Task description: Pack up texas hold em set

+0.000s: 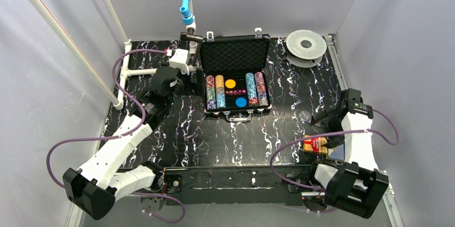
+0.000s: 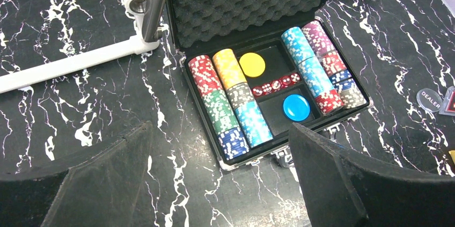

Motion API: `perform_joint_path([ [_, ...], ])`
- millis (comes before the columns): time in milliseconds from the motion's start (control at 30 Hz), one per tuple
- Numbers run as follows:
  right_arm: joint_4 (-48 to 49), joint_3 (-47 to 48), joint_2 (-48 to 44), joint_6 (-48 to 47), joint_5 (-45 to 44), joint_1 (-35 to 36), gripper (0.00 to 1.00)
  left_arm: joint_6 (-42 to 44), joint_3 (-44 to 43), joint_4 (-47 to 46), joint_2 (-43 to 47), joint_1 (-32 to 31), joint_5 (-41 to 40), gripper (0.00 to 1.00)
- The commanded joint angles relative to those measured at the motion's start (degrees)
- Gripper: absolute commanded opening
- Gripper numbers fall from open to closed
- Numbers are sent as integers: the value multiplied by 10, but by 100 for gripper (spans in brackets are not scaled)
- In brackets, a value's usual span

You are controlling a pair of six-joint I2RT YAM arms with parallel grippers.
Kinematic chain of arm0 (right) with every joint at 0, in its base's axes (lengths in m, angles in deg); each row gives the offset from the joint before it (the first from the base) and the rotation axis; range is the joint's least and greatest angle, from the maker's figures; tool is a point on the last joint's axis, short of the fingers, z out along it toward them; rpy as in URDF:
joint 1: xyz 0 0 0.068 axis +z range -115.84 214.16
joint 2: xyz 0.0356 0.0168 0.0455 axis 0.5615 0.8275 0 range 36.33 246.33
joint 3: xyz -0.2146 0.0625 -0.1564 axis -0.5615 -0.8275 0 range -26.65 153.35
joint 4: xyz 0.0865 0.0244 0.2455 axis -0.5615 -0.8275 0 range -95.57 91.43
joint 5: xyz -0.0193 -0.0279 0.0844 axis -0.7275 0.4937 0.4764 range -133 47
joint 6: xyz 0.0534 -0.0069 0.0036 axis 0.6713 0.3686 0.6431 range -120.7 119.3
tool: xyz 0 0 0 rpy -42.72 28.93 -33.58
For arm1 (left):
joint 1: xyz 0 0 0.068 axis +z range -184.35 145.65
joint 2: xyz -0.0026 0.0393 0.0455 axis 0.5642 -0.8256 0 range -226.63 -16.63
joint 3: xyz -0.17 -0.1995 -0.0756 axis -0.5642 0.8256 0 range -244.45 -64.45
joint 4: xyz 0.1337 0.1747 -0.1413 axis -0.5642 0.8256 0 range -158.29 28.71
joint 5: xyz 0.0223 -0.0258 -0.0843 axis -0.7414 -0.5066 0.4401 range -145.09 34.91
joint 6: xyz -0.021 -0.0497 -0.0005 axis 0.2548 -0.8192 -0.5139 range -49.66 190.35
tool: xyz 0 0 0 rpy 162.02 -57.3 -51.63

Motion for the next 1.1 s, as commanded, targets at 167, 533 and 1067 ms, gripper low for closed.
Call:
perform_joint_path([
  [167,-47,-42,27,87,28,-42,98,2,-19,3,24,-2,-4,100],
  [533,32,-101,85,141,72,-56,95,2,-20,3,24,-2,-4,99],
  [1067,56,-90,131,177,52,-82,91,5,-20,3,23,-2,-5,100],
])
